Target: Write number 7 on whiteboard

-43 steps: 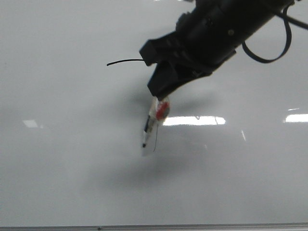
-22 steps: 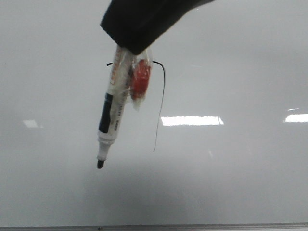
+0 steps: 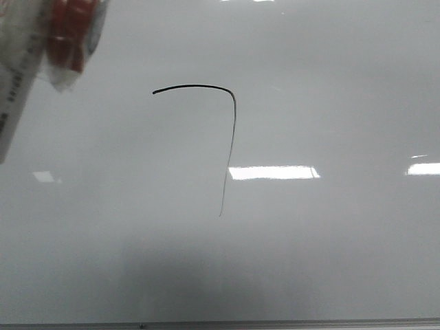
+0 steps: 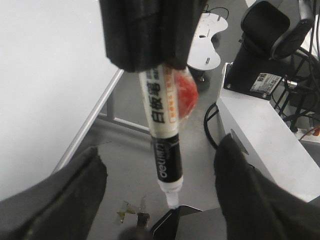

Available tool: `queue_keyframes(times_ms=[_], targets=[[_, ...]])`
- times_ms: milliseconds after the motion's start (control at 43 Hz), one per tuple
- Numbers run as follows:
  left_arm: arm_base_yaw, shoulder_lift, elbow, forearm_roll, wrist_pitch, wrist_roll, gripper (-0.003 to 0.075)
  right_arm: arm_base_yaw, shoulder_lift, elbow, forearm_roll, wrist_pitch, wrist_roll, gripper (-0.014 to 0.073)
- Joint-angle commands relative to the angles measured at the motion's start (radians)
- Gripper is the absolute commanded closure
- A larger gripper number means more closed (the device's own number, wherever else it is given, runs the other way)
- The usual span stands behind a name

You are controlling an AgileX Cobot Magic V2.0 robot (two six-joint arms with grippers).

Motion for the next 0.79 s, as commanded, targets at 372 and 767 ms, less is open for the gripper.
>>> queue_keyframes(times_ms=[372,767], targets=[[0.001,0.043,-0.034,-0.11,0.022,0.038,0.0519,0.004,0.031,-0.032,0.196,-0.01,-0.077,0.0662],[0.001,0.043,-0.034,-0.071,0.057,0.038,0.0741,0.003,0.031,-0.032,0.195,-0.016,-0.077,0.0624]])
